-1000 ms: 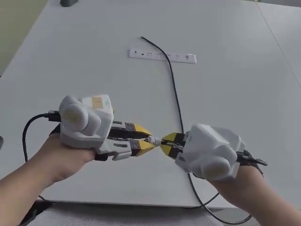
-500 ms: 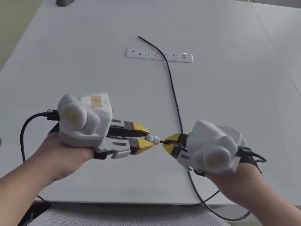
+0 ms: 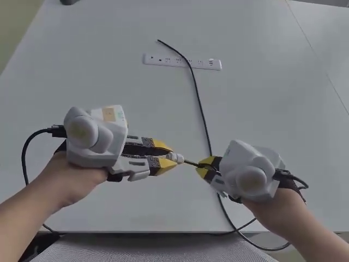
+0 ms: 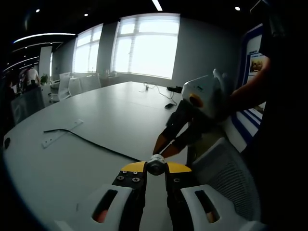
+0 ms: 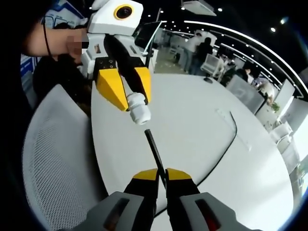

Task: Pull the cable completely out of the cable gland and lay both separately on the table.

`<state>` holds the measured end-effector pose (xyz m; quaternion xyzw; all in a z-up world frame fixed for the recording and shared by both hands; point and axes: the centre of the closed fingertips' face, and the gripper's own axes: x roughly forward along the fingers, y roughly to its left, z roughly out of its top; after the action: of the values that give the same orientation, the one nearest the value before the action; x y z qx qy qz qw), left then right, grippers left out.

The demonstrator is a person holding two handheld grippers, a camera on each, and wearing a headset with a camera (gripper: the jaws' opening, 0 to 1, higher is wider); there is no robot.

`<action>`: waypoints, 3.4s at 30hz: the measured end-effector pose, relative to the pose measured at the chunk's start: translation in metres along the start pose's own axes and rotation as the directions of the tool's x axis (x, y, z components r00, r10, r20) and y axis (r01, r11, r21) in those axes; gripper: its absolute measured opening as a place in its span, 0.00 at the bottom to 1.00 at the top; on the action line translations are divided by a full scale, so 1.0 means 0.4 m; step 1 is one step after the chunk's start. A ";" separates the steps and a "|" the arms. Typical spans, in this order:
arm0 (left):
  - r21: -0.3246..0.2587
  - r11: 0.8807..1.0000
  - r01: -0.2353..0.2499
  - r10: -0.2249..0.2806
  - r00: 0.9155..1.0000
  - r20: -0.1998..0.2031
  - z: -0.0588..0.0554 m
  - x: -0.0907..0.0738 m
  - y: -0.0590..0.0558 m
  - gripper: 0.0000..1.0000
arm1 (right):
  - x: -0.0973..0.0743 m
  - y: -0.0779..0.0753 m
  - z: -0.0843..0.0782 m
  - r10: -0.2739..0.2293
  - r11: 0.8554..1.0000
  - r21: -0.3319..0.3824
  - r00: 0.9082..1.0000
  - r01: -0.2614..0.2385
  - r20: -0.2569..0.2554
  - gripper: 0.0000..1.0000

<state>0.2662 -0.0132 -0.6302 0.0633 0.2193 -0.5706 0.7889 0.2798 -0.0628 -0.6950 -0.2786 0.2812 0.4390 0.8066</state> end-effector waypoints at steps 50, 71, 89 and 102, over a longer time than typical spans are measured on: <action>-0.100 0.988 -0.120 0.120 0.993 0.002 -0.168 -0.082 0.032 0.15 | 0.135 -0.106 0.181 -0.032 0.978 -0.206 0.999 0.024 -0.036 0.00; -0.164 0.967 -0.195 0.199 0.980 0.009 -0.243 -0.113 0.077 0.15 | 0.217 -0.081 0.310 0.027 0.979 -0.204 1.000 -0.024 0.013 0.00; -0.196 0.957 -0.215 0.219 0.976 -0.003 -0.316 -0.103 0.088 0.15 | 0.369 0.061 0.397 0.181 0.926 -0.338 0.984 -0.167 0.008 0.00; -0.201 0.947 -0.251 0.255 0.967 -0.002 -0.372 -0.098 0.130 0.15 | 0.527 0.134 0.315 0.283 0.895 -0.338 0.956 -0.292 -0.077 0.00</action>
<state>0.2637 0.0908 -0.7548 0.0048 0.2561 -0.4406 0.8604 0.3561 0.1659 -0.7667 -0.3770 0.2481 0.5922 0.6675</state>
